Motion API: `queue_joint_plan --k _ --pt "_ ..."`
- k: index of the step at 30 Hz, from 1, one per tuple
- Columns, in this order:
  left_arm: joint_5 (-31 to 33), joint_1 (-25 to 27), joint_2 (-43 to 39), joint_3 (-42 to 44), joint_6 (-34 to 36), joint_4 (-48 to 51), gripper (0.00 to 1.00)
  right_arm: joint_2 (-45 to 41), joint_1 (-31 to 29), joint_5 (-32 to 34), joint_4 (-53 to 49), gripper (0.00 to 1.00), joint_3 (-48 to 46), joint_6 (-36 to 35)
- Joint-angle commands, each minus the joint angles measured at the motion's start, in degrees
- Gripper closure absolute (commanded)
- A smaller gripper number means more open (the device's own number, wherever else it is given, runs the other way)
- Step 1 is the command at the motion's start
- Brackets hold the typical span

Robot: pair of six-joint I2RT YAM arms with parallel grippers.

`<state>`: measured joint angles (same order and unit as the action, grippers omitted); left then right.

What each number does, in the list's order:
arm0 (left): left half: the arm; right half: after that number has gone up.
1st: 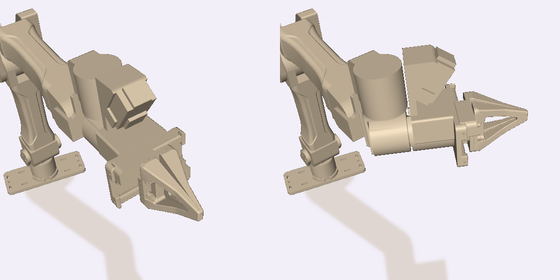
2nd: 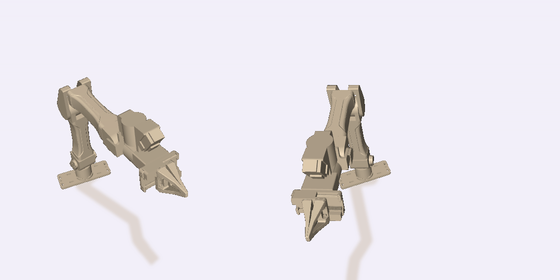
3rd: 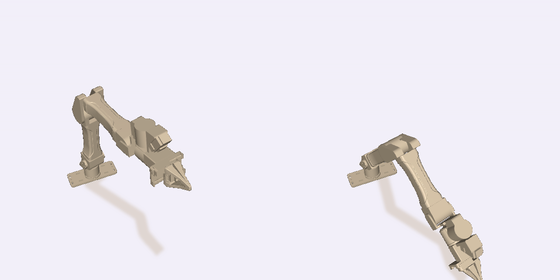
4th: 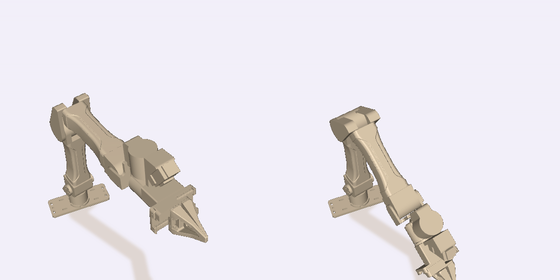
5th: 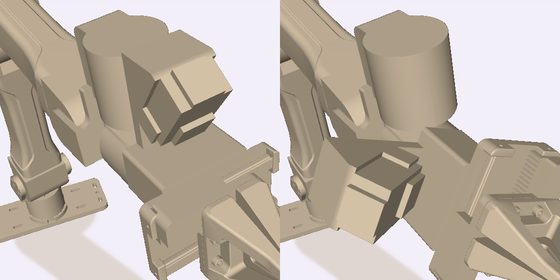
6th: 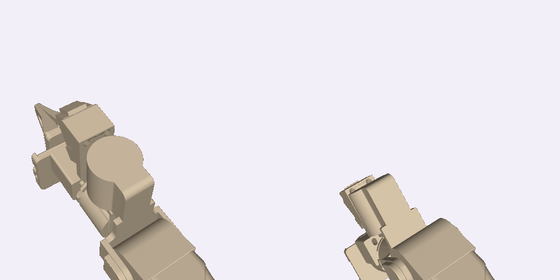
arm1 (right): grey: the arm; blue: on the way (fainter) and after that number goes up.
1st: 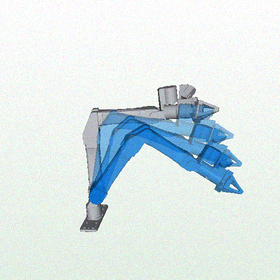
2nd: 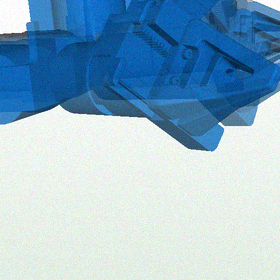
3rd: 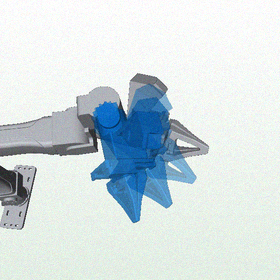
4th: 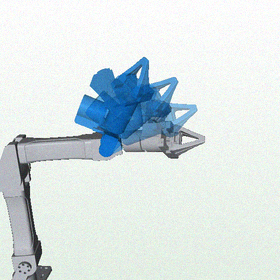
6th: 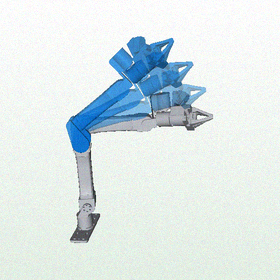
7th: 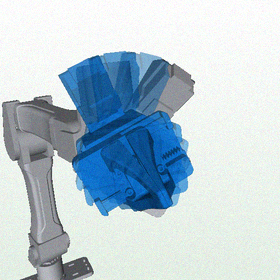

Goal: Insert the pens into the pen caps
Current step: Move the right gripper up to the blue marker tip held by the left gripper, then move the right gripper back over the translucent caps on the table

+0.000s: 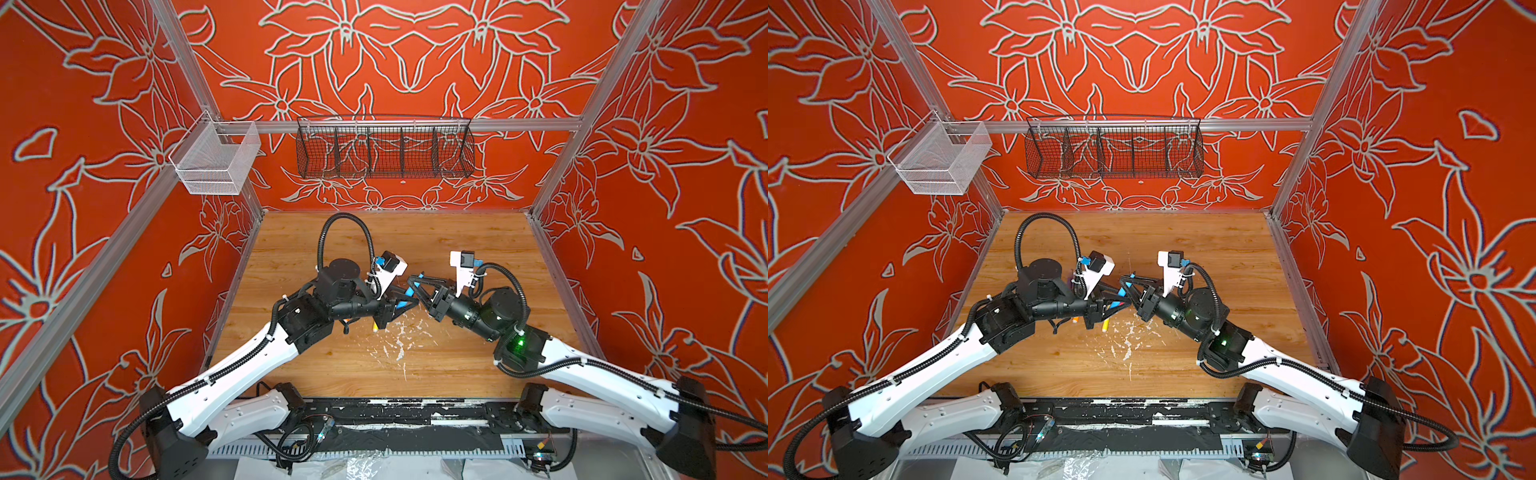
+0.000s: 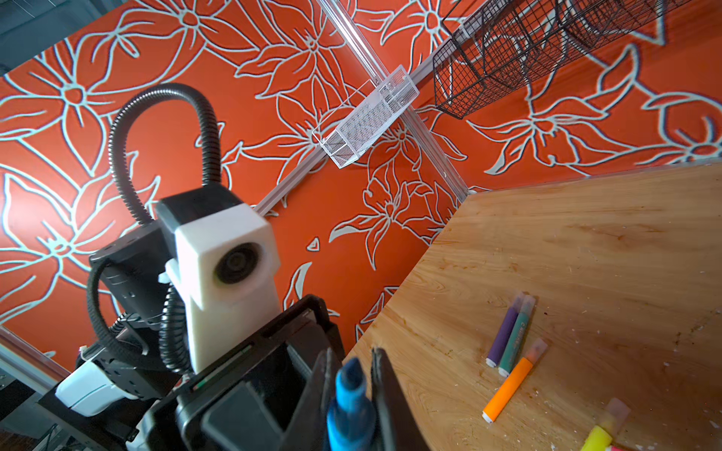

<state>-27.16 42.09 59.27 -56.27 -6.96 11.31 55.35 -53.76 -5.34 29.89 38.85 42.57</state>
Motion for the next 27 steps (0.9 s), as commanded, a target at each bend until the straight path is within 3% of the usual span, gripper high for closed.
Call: queue_joint_plan --k 1,3,4,8,10,17,22,27 --pt "-0.46 0.45 -0.05 -1.45 1.62 -0.41 0.91 -0.51 -0.38 0.58 2.62 1.0 0.78 0.48" --pt "1.12 0.45 0.23 -1.73 1.6 -0.17 1.0 -0.54 -0.4 0.64 2.64 1.0 0.66 0.61" --pt "1.95 0.45 0.41 -1.81 1.51 -0.06 1.0 -0.75 -0.38 0.55 2.54 0.95 0.54 0.46" --pt "5.61 0.45 0.93 -1.8 0.46 -0.53 1.0 -3.14 -0.37 2.19 -2.12 0.52 -0.11 -0.41" --pt "7.19 0.45 1.19 -2.17 -0.47 -0.06 1.0 -6.01 -0.38 5.3 -11.55 0.45 0.88 -1.22" --pt "11.93 0.45 0.44 -2.22 -2.79 0.29 1.0 -17.75 -0.3 23.89 -46.49 0.41 -0.09 -1.78" --pt "11.94 0.45 -1.24 -1.2 -3.05 -0.28 1.0 -19.49 -0.21 35.0 -65.38 0.41 -0.91 0.91" --pt "11.37 0.45 -2.01 -1.03 -3.23 0.25 1.0 -13.62 0.47 34.05 -69.84 0.41 0.67 -1.22"
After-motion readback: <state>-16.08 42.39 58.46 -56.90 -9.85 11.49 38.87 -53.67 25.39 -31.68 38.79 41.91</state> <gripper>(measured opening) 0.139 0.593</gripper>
